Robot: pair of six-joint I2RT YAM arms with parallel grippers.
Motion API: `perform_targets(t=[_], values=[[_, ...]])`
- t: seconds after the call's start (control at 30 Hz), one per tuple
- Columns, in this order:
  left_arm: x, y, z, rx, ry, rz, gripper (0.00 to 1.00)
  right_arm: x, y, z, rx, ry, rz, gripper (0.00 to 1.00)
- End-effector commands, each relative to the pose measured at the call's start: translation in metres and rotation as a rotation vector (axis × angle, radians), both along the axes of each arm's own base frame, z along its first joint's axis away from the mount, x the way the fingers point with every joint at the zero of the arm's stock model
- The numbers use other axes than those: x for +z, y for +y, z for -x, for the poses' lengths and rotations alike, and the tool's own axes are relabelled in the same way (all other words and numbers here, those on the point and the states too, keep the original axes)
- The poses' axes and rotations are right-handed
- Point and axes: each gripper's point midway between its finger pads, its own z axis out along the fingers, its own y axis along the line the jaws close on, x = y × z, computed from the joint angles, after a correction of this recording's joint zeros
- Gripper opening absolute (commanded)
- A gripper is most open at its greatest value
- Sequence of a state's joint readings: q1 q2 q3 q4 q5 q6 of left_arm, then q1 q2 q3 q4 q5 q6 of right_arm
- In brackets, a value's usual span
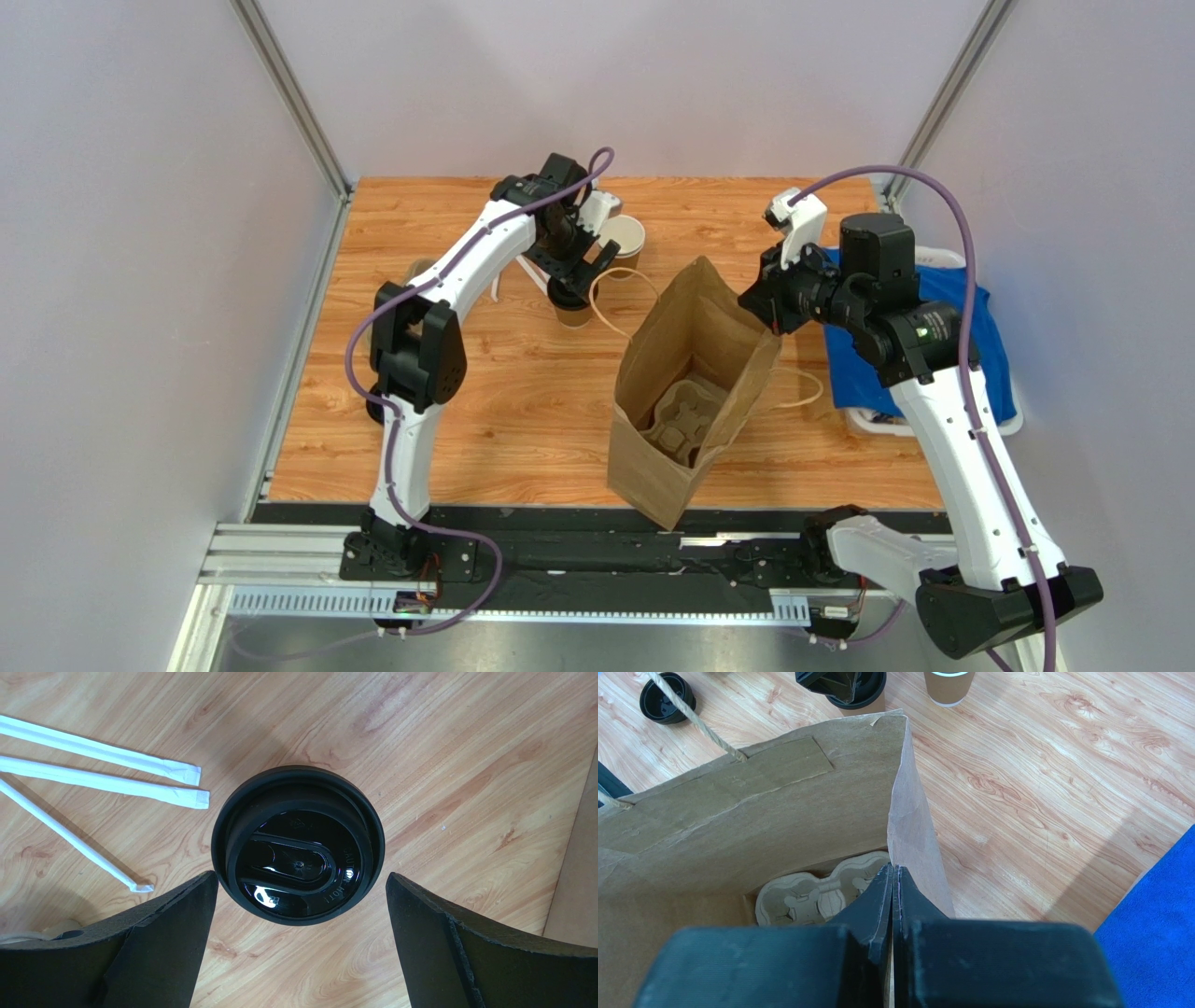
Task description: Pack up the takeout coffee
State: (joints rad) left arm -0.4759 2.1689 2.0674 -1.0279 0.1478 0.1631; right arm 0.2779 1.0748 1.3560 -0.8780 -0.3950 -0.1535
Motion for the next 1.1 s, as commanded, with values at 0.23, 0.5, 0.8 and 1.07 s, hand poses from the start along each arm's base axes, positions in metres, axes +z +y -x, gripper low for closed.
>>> perform_targets(t=[0.23,0.5,0.8,1.07], values=[[-0.0019,-0.0048,-0.0156,-0.013,-0.035,0.006,0.96,0.0099,0.0024,-0.0002,0.003,-0.019,-0.028,0.00],[-0.0025,-0.0052,-0.0178,-0.005,-0.032,0.021,0.91,0.0083,0.0023,0.0006,0.003,-0.013,-0.029,0.00],[0.0021,-0.0031,-0.0213,-0.003,-0.055,0.011,0.95,0.0078,0.0033,0.0017,0.009,-0.010,-0.032,0.00],[-0.0009,-0.0014,-0.0204,0.000,-0.049,0.002,0.97,0.0092,0.0037,0.0015,0.010,-0.012,-0.035,0.00]])
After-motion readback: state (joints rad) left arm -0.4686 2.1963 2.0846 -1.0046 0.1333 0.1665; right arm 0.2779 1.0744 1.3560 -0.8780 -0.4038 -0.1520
